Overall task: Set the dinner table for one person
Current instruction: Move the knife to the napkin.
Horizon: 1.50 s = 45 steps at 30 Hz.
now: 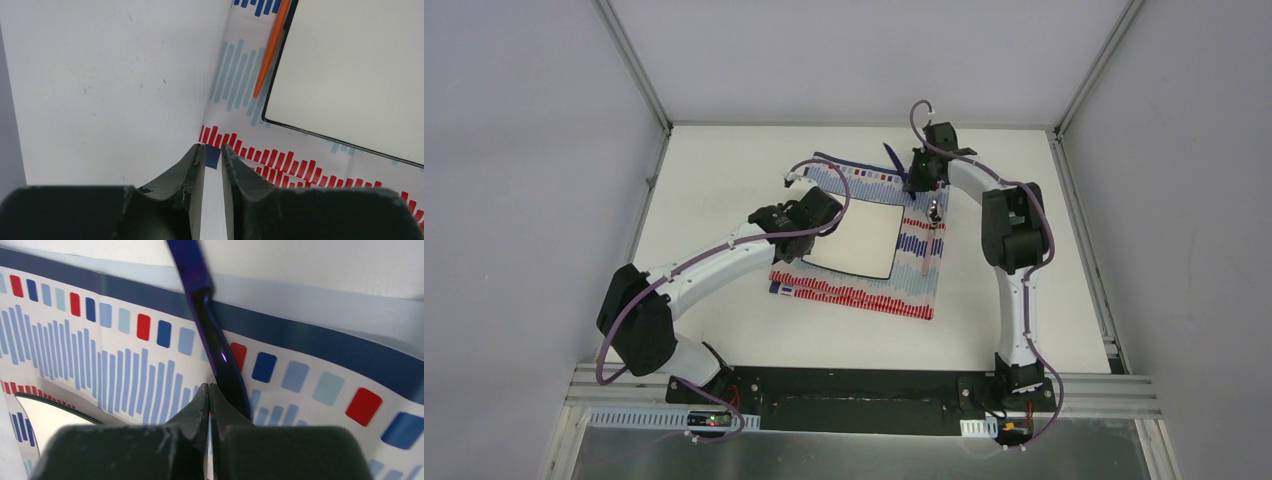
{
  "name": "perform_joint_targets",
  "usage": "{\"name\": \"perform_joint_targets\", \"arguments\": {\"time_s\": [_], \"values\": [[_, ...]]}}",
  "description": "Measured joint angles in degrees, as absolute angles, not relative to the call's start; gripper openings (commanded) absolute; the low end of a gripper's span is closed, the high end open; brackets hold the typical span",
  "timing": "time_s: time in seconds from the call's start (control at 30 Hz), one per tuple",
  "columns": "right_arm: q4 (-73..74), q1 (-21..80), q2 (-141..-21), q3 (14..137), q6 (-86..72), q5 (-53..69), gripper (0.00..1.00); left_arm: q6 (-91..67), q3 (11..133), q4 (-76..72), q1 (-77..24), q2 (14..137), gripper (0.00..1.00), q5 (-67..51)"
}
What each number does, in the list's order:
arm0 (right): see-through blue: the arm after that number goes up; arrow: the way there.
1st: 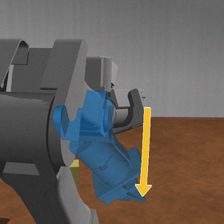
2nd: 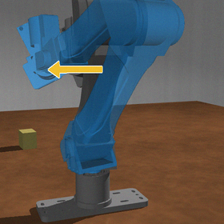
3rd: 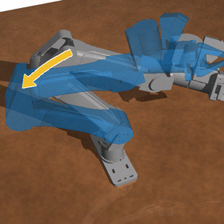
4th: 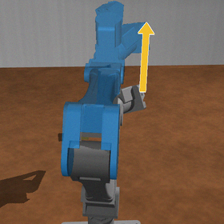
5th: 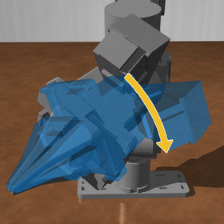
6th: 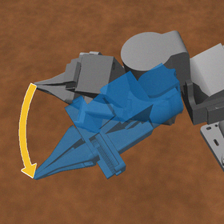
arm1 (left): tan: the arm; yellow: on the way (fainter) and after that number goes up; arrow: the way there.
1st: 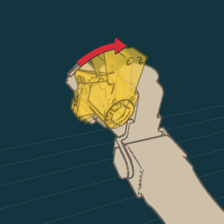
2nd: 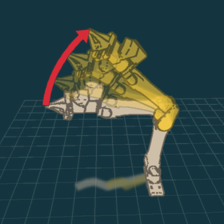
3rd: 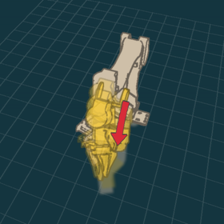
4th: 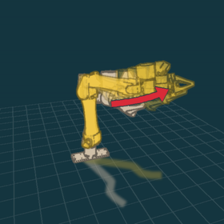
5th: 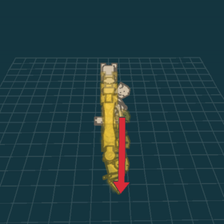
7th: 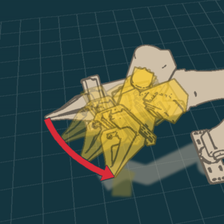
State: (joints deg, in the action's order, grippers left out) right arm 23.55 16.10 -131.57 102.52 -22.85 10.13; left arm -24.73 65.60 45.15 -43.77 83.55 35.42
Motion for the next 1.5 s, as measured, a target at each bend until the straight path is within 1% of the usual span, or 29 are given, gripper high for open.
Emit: {"name": "perform_joint_targets", "arguments": {"time_s": [0.23,0.47,0.83,1.17,1.37,1.5], "values": [[23.40,15.44,-129.64,99.72,-21.93,8.86,0.00,-24.77,65.08,45.01,-43.77,82.91,0.20,35.35],[24.67,15.40,-129.58,100.36,-21.50,8.84,0.00,-24.80,64.79,45.04,-43.77,82.56,0.20,35.33],[28.21,16.93,-129.91,109.91,-21.52,13.06,0.00,-24.80,64.77,45.04,-43.77,82.39,0.19,35.38],[32.32,17.50,-140.68,126.41,-22.11,18.83,0.00,-24.77,65.12,45.01,-43.77,83.85,0.19,35.44],[33.76,17.50,-146.89,129.32,-23.31,22.02,0.00,-24.80,65.14,45.01,-43.77,83.85,0.18,35.55],[33.89,17.32,-148.75,131.20,-24.36,23.64,0.00,-24.84,65.14,45.01,-43.77,83.85,0.18,35.66]]}}
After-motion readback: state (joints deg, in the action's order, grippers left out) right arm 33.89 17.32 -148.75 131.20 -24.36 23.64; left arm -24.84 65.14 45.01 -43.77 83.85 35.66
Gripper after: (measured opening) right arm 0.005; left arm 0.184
